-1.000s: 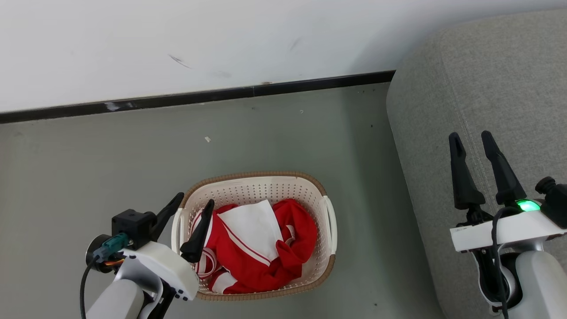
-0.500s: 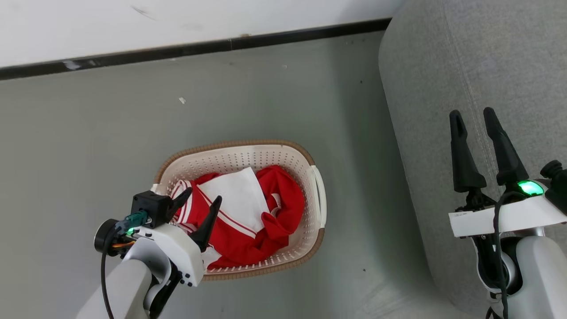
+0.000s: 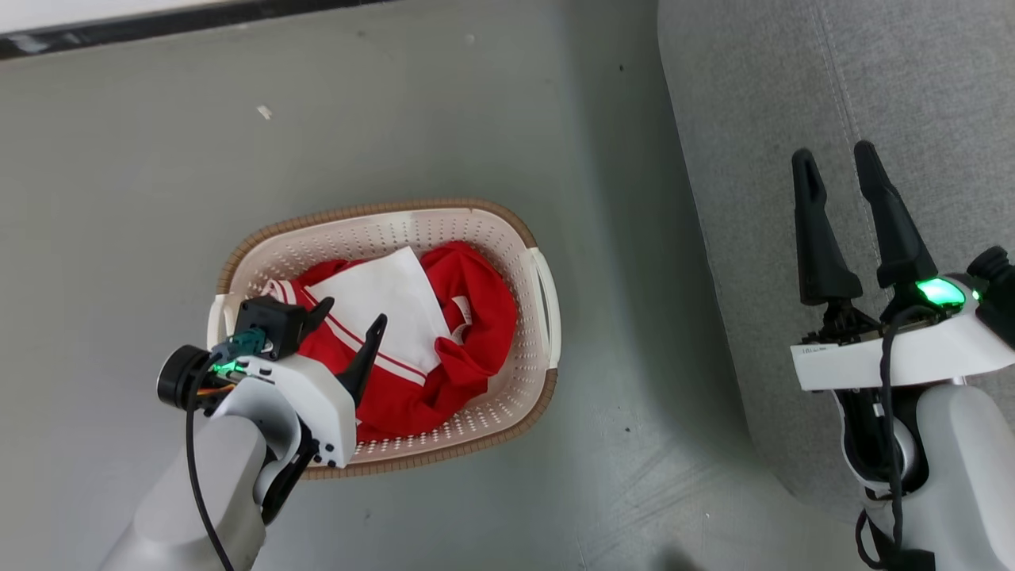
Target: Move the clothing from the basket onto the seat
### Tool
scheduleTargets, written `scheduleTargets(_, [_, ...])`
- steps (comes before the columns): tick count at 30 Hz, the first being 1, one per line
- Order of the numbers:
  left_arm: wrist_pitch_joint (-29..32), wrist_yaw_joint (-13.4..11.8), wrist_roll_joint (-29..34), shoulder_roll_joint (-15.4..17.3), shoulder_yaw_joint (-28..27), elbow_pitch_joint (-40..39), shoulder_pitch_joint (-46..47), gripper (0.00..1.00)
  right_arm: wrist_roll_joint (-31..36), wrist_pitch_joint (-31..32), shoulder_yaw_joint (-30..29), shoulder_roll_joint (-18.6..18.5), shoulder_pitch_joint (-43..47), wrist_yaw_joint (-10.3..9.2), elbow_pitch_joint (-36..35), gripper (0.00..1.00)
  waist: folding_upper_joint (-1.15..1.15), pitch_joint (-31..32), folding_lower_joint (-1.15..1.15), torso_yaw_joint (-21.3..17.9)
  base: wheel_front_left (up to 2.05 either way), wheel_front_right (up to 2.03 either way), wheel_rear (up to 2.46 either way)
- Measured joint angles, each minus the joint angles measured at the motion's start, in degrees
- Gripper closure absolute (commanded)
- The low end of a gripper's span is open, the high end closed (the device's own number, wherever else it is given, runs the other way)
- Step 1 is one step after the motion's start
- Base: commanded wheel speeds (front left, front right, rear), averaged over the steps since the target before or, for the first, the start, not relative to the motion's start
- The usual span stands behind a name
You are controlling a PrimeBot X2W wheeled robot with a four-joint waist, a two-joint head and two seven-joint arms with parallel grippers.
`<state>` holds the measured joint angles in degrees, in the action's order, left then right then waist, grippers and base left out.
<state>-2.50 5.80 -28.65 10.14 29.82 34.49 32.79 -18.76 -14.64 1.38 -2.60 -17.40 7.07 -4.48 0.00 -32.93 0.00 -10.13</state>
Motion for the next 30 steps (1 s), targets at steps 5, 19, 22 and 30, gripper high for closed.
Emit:
scheduleTargets(5, [0.4, 0.5, 0.6, -0.2, 0.8, 2.5, 2.6, 0.00, -1.5, 0.0, 1.0, 0.0, -2.1, 0.00, -0.5, 0.00, 0.00, -3.1, 0.00, -1.2, 0.00, 0.00, 0.00])
scheduleTargets(19, [2.0, 0.7, 3.2, 1.3, 3.1, 10.2, 6.8, 0.00, -3.9, 0.0, 2.7, 0.0, -4.4, 0.00, -1.0, 0.00, 0.00, -9.4, 0.00, -4.4, 0.00, 0.00, 0.00])
scheduleTargets(22, [2.0, 0.7, 3.9, 1.9, 3.4, 11.3, 8.3, 0.00, -4.4, 0.0, 3.1, 0.0, -5.9, 0.00, -1.1, 0.00, 0.00, -10.7, 0.00, -5.1, 0.00, 0.00, 0.00])
scheduleTargets(30, [2.5, 1.0, 4.7, 2.8, 4.1, 14.5, 12.1, 0.00, -5.8, 0.0, 4.1, 0.0, -7.8, 0.00, -1.5, 0.00, 0.00, -14.0, 0.00, -7.0, 0.00, 0.00, 0.00])
